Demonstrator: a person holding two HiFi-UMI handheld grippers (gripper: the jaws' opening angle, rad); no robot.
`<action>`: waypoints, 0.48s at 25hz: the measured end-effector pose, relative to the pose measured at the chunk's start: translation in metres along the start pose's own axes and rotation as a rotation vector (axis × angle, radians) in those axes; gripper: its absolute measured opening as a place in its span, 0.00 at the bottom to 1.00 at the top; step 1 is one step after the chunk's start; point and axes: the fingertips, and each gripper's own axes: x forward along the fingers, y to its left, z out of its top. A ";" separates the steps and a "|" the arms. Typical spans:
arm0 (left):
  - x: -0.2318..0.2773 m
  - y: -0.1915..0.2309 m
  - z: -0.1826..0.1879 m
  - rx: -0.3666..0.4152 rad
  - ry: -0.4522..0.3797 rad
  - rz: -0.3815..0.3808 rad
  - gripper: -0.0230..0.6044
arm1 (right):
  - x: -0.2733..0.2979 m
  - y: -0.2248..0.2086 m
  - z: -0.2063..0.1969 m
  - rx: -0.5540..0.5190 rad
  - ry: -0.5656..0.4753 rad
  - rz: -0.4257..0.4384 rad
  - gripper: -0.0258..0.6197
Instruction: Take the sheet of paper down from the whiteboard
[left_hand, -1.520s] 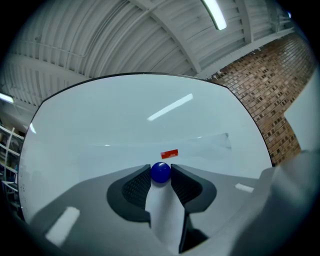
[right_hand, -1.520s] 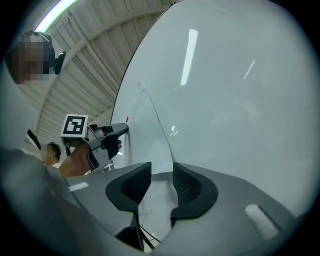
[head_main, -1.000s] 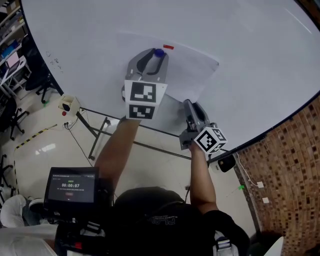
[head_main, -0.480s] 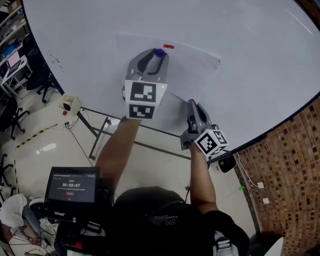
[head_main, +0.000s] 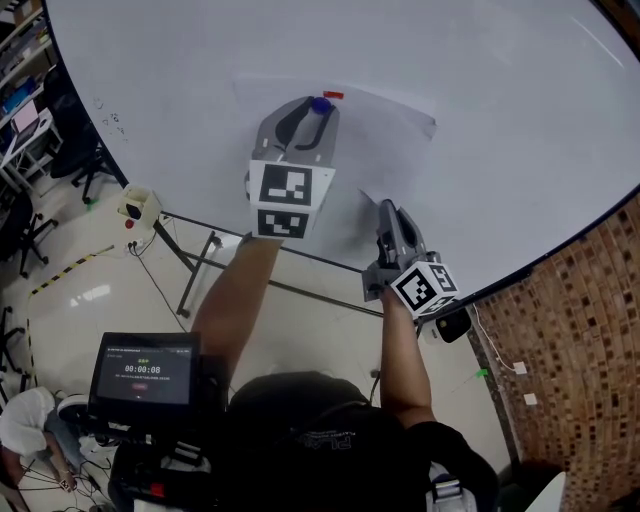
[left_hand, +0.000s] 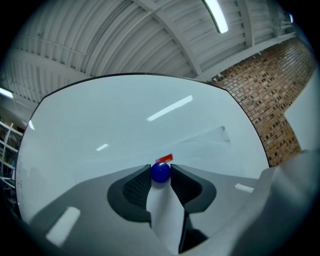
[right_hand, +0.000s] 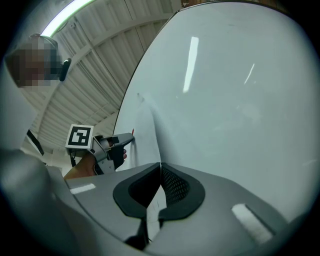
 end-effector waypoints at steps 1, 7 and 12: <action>-0.002 0.000 0.000 -0.002 -0.004 -0.002 0.23 | -0.002 0.000 0.000 -0.002 0.000 -0.005 0.06; -0.015 0.002 -0.007 -0.012 -0.002 -0.018 0.23 | -0.006 0.008 -0.001 -0.011 -0.010 -0.028 0.06; -0.037 0.012 -0.012 -0.038 0.004 -0.017 0.23 | -0.013 0.020 -0.001 -0.045 -0.021 -0.068 0.06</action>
